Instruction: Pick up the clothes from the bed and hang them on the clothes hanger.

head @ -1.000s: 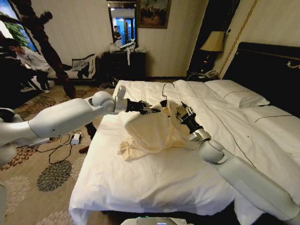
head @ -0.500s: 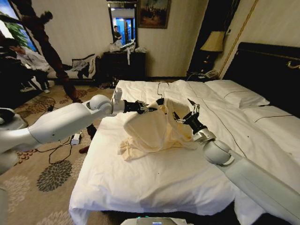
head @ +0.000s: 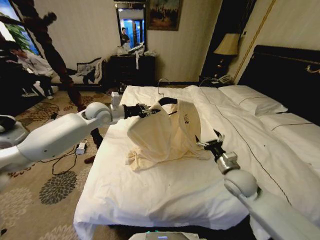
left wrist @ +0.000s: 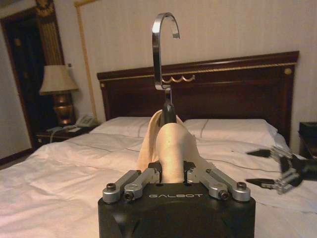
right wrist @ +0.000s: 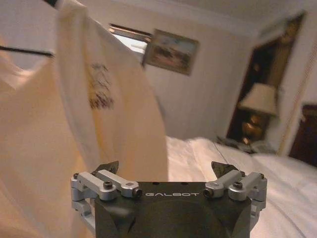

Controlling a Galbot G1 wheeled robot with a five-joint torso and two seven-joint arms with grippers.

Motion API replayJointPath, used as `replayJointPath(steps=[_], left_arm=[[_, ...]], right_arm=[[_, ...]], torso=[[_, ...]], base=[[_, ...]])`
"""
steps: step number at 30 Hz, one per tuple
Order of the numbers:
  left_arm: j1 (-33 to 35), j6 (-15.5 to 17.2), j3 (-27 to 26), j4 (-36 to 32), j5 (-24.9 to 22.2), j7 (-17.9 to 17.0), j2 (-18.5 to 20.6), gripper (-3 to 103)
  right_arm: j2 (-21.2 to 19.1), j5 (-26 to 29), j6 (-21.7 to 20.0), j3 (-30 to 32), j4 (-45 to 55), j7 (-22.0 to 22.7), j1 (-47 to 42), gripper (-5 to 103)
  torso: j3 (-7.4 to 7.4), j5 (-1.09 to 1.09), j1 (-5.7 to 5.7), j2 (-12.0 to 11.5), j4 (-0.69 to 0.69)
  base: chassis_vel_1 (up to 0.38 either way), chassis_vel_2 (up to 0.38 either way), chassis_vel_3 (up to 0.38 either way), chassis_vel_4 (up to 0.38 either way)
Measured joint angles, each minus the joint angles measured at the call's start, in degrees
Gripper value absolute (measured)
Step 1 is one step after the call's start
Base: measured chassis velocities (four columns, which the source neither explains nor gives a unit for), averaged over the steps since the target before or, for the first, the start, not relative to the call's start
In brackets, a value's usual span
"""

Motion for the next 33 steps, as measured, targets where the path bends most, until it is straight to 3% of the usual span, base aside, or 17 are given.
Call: replayJointPath(steps=[3, 5, 10, 14, 25, 33], left_arm=[[1.9, 0.0, -2.6, -1.2, -0.2, -1.0, 0.9, 18], [4.3, 0.0, -5.8, -2.5, -0.5, -2.0, 1.8, 18], [8.3, 0.0, -9.7, -4.2, -0.5, -4.1, 3.8, 18], [9.9, 0.0, -11.8, -5.1, -0.7, -6.5, 5.5, 18], [12.7, 0.4, -18.6, -5.0, -0.1, -13.5, 8.4, 18], [13.7, 0.0, -21.6, -5.3, 0.9, -15.6, 9.8, 18]], right_arm=[[3.5, -0.5, 1.2, 4.3, 1.3, -2.0, -4.7, 100], [6.9, -3.3, 3.5, 7.6, 2.3, -4.1, -9.0, 100], [11.1, -8.6, 7.2, 10.7, 3.1, -5.9, -13.5, 100], [11.3, -9.1, 7.5, 10.8, 3.2, -6.1, -13.7, 100], [11.0, -9.2, 7.5, 10.4, 3.2, -6.1, -13.3, 100], [10.9, -9.2, 7.4, 10.3, 3.1, -6.0, -13.2, 100]], torso=[[0.00, -0.01, 0.00, 0.0, -0.01], [-0.01, -0.01, 0.00, 0.0, -0.03], [-0.01, -0.03, -0.01, 0.0, -0.03], [0.00, -0.01, 0.00, 0.0, 0.03], [0.01, -0.02, 0.01, 0.0, -0.01], [0.01, -0.01, 0.00, 0.0, -0.01]], base=[[0.000, 0.000, 0.000, 0.000], [0.000, 0.000, 0.000, 0.000], [0.000, 0.000, 0.000, 0.000], [0.000, 0.000, 0.000, 0.000], [0.000, 0.000, 0.000, 0.000], [0.000, 0.000, 0.000, 0.000]])
